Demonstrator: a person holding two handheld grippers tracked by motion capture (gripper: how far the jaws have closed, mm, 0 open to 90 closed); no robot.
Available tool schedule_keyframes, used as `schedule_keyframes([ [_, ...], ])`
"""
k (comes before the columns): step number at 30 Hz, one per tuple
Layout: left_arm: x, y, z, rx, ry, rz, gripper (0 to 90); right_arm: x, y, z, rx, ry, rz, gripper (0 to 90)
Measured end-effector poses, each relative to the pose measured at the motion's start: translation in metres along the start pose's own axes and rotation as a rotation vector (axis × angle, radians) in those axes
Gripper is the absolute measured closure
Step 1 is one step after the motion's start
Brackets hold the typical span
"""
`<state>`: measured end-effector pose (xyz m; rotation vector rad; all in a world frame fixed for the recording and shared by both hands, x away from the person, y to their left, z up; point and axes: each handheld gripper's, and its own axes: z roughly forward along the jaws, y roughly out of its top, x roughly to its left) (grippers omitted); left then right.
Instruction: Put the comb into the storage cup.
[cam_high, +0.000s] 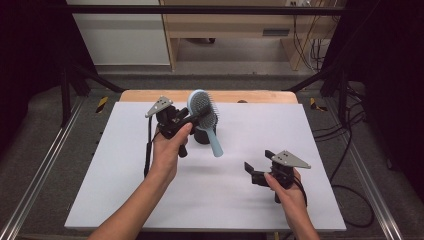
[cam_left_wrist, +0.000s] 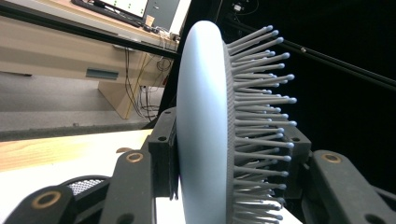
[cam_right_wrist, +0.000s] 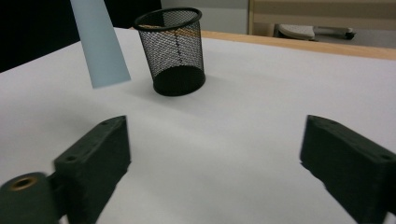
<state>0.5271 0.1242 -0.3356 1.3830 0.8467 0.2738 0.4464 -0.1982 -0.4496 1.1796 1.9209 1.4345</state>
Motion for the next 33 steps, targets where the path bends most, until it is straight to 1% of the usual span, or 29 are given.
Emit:
schedule_keyframes([
  [1,0.001,0.001,0.002,0.0,0.0,0.004,52.5,-0.002,-0.003,-0.001,0.0,-0.002,0.011,11.1],
  [3,0.0,0.002,0.005,0.002,0.006,0.015,52.5,-0.005,-0.004,-0.003,0.003,-0.007,0.002,11.3],
  [6,0.0,0.005,0.007,0.001,0.009,0.018,52.5,-0.006,-0.003,-0.005,-0.019,-0.022,-0.017,11.9],
  [10,0.0,0.014,0.011,-0.016,0.012,0.031,52.4,-0.009,-0.005,-0.006,-0.037,-0.044,-0.026,12.7],
  [14,0.001,0.021,0.013,-0.025,0.01,0.034,52.4,-0.011,-0.007,-0.008,-0.035,-0.056,-0.028,12.5],
  [17,0.0,0.022,0.015,-0.024,0.009,0.045,52.4,-0.013,-0.007,-0.008,-0.034,-0.055,-0.028,11.4],
  [18,0.0,0.023,0.015,-0.025,0.007,0.048,52.4,-0.013,-0.007,-0.008,-0.03,-0.049,-0.022,10.6],
  [20,0.0,0.026,0.017,-0.032,0.007,0.05,52.4,-0.014,-0.007,-0.008,-0.03,-0.045,-0.03,8.2],
  [21,-0.001,0.029,0.019,-0.036,0.01,0.058,52.4,-0.014,-0.007,-0.008,-0.03,-0.048,-0.032,7.5],
  [22,-0.001,0.029,0.019,-0.036,0.01,0.058,52.4,-0.014,-0.007,-0.008,-0.031,-0.046,-0.035,7.3],
  [24,0.0,0.035,0.021,-0.042,0.018,0.074,52.4,-0.014,-0.007,-0.008,-0.035,-0.047,-0.036,6.6],
  [27,0.001,0.038,0.023,-0.046,0.022,0.078,52.3,-0.014,-0.007,-0.008,-0.034,-0.051,-0.044,6.6],
  [30,0.002,0.041,0.026,-0.033,0.031,0.104,52.3,-0.014,-0.007,-0.009,-0.04,-0.057,-0.055,5.8],
  [33,0.004,0.043,0.03,-0.034,0.033,0.103,52.4,-0.014,-0.007,-0.009,-0.042,-0.062,-0.062,5.8],
])
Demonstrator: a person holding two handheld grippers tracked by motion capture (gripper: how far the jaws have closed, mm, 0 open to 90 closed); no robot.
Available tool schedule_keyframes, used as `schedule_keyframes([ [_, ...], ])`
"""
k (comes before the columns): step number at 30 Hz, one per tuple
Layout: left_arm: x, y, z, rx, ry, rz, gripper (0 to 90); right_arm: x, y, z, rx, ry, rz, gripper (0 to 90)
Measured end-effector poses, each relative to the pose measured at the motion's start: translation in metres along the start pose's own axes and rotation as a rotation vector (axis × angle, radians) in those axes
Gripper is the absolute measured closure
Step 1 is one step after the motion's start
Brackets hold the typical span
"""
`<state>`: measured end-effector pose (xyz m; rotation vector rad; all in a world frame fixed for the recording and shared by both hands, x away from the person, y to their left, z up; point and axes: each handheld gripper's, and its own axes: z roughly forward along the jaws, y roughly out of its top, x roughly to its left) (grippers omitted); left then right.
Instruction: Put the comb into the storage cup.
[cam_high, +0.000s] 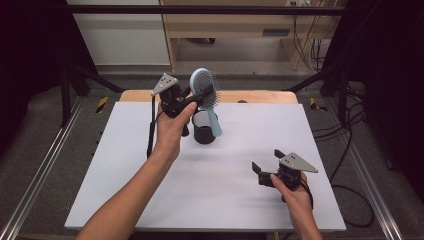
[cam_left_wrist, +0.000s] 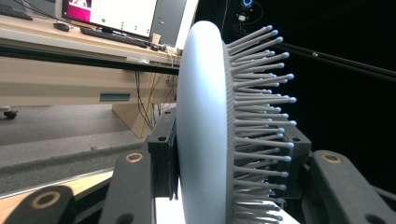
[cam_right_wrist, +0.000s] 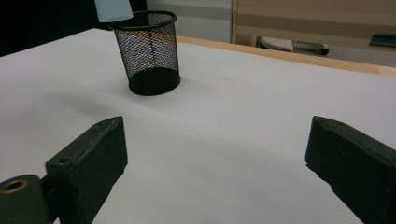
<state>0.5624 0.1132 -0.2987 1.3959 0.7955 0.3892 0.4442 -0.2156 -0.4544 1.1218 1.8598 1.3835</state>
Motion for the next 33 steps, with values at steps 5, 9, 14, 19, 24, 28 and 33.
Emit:
schedule_keyframes([
  [5,0.002,0.003,0.003,-0.01,0.005,-0.002,52.4,0.002,0.0,0.001,0.003,0.002,0.009,5.8],
  [9,0.008,0.006,0.008,-0.03,0.017,-0.019,52.3,0.004,0.0,0.002,0.008,0.01,0.002,5.5],
  [14,0.01,0.007,0.012,-0.032,0.024,-0.02,52.4,0.003,0.0,0.003,0.007,0.011,0.009,5.5],
  [19,0.014,0.008,0.014,-0.037,0.036,-0.022,52.4,0.003,0.0,0.002,0.004,0.012,0.008,5.6],
  [24,0.018,0.01,0.015,-0.045,0.053,-0.016,52.4,0.003,0.0,0.001,0.003,0.009,0.008,5.7],
  [28,0.022,0.012,0.016,-0.051,0.069,-0.014,52.4,0.002,0.0,0.001,0.005,0.014,0.007,5.8],
  [33,0.028,0.013,0.016,-0.048,0.091,0.006,52.4,0.003,0.0,0.001,0.001,0.014,0.017,5.7],
])
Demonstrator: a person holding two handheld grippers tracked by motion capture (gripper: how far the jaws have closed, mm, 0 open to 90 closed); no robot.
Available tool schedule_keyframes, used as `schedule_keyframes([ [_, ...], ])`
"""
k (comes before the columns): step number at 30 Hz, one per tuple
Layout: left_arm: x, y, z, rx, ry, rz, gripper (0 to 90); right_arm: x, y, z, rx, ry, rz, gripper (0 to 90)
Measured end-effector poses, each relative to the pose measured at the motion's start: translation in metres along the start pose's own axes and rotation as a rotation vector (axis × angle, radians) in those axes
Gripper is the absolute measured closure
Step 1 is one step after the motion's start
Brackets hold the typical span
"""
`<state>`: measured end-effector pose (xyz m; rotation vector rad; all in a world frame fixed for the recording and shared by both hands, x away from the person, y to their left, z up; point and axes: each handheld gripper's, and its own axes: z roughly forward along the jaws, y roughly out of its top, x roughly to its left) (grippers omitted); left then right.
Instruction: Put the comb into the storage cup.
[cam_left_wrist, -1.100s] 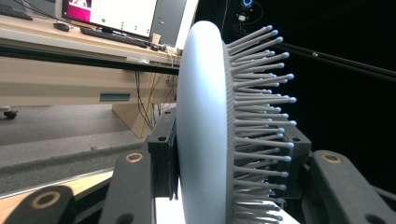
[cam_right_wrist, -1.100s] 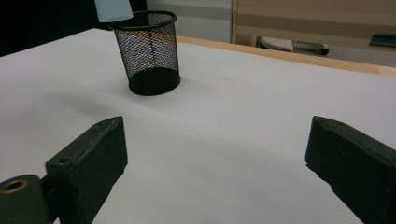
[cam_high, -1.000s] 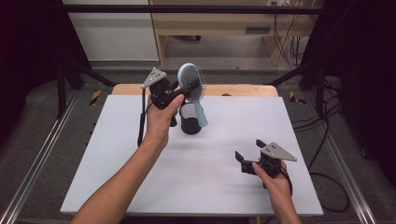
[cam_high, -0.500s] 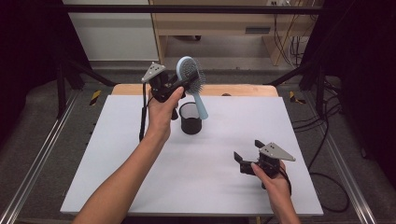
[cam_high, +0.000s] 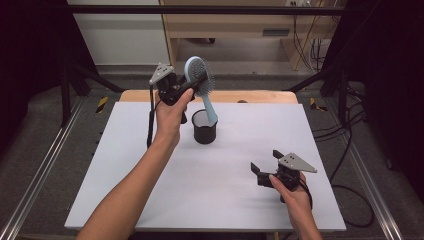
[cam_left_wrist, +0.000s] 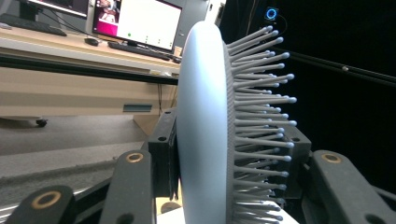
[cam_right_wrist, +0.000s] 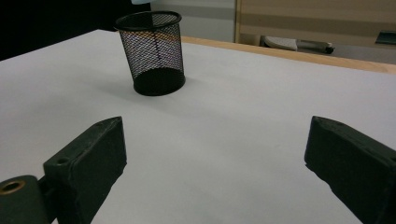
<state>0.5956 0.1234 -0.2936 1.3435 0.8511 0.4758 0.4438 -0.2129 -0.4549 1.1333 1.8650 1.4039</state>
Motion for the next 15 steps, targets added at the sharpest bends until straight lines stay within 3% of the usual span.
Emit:
schedule_keyframes([
  [15,0.014,0.0,0.0,-0.005,0.051,0.02,52.4,-0.001,0.0,0.0,0.002,0.007,0.001,5.6],
])
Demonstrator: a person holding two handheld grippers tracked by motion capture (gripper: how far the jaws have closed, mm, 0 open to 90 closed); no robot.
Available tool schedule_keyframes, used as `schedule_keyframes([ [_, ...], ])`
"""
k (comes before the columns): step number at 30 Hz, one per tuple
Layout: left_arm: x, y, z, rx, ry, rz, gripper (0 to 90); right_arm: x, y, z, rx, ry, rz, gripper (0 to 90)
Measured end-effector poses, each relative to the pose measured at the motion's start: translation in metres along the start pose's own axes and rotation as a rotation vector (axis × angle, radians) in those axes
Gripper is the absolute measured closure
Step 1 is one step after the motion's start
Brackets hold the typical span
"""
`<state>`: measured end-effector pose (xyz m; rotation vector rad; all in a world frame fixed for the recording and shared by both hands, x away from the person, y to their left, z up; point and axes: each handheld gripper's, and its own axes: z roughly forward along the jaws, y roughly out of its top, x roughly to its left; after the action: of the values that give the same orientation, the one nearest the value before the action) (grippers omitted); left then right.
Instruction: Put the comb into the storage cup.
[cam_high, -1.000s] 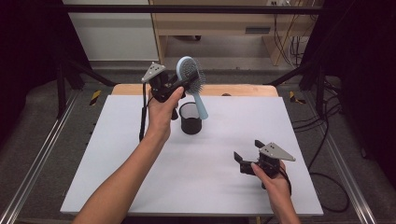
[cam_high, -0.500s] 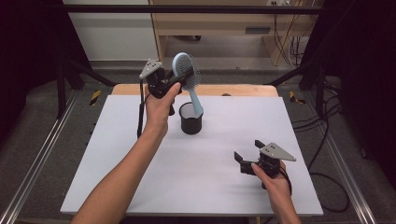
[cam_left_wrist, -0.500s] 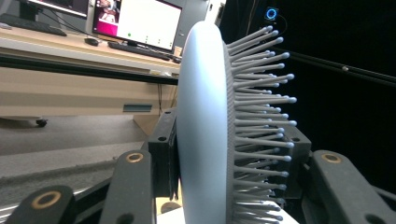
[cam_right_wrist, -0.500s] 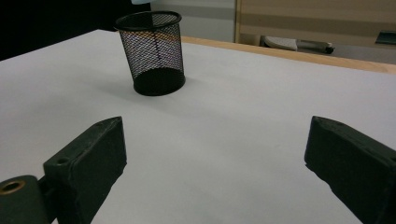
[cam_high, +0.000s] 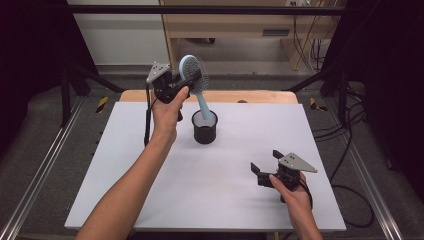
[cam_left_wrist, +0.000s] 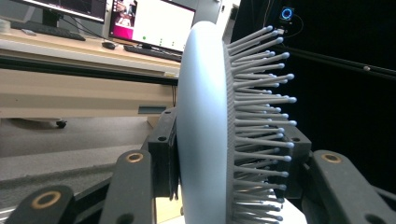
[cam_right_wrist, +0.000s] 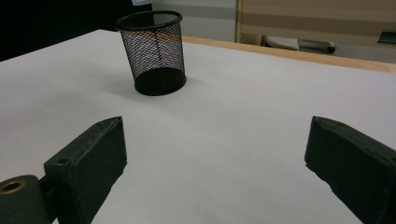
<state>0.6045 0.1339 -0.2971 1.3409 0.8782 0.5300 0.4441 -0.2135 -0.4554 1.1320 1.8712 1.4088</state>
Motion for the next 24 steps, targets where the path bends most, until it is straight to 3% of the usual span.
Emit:
schedule_keyframes([
  [24,-0.007,-0.021,0.014,0.045,0.02,0.075,52.3,-0.001,-0.001,0.001,0.007,0.016,-0.002,5.7],
])
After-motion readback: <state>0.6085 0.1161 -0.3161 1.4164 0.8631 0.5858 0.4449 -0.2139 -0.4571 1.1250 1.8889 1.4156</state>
